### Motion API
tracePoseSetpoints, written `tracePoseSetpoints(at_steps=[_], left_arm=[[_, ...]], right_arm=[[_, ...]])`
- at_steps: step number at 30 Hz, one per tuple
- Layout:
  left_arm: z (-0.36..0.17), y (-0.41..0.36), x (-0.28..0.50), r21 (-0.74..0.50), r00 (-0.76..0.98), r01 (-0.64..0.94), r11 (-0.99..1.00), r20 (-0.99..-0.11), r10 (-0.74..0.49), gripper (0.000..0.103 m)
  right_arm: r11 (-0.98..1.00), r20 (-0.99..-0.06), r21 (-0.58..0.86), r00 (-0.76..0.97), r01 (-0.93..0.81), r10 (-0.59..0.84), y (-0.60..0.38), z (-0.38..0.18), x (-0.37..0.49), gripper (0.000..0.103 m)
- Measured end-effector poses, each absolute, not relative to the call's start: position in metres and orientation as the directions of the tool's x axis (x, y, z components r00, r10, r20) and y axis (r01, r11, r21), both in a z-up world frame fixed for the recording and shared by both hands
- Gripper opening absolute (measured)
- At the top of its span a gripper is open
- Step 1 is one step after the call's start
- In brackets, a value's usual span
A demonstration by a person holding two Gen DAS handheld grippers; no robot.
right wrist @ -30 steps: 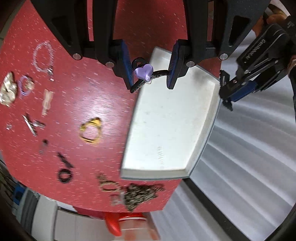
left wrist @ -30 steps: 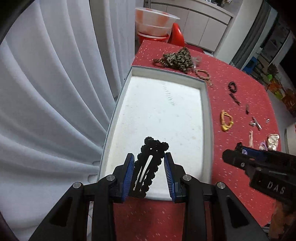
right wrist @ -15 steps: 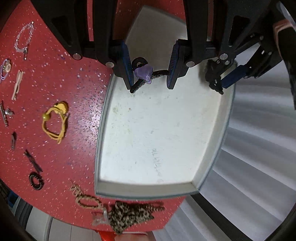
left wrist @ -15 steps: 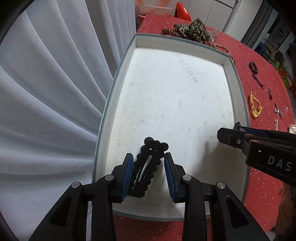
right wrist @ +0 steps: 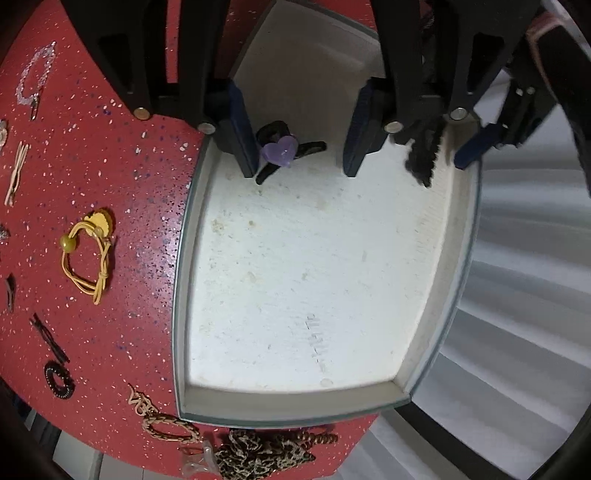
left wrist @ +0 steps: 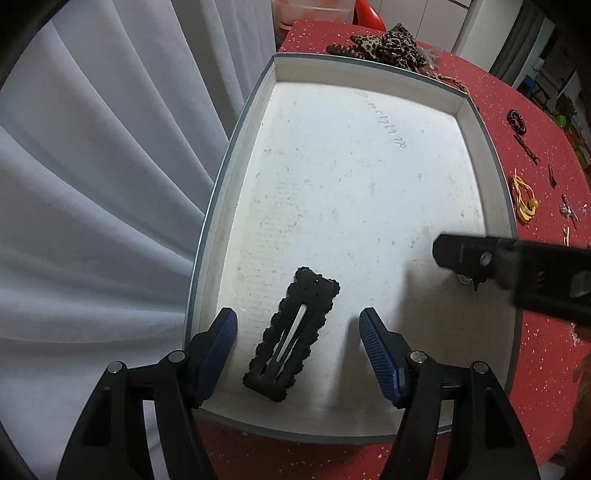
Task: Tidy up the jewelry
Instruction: 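Lift both open tools away from the white tray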
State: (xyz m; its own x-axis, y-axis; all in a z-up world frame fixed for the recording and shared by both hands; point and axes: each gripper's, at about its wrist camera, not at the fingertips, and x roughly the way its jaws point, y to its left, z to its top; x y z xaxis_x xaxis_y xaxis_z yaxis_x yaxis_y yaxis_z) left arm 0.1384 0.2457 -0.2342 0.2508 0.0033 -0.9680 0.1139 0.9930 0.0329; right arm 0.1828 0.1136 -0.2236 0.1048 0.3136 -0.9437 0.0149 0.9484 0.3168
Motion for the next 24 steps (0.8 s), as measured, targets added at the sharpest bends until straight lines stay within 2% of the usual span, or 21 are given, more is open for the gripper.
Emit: tracePoseSetpoints(at_steps=[3, 9, 12, 20, 24], left_arm=[[-0.231, 0.244, 0.137, 0.039, 0.255, 0.115, 0.993, -0.967, 0.009, 0.070], [-0.223, 0.239, 0.134, 0.041, 0.259, 0.106, 0.993, -0.966, 0.012, 0.070], [-0.214, 0.234, 0.129, 0.052, 0.281, 0.110, 0.993, -0.959, 0.019, 0.103], [-0.187, 0.224, 0.117, 0.064, 0.295, 0.186, 0.981, -0.955, 0.006, 0.103], [-0.173, 0.203, 0.107, 0.046, 0.291, 0.245, 0.969, -0.956, -0.028, 0.103]], right_arm=[[0.943, -0.936, 0.331, 0.133, 0.009, 0.327, 0.110, -0.210, 0.182, 0.073], [0.942, -0.929, 0.336, 0.175, 0.026, 0.326, 0.087, -0.187, 0.166, 0.079], [0.944, -0.931, 0.327, 0.186, 0.051, 0.313, 0.070, -0.177, 0.155, 0.079], [0.942, -0.943, 0.298, 0.199, 0.157, 0.265, 0.027, -0.166, 0.124, 0.081], [0.933, -0.952, 0.279, 0.195, 0.227, 0.237, -0.004, -0.163, 0.098, 0.087]])
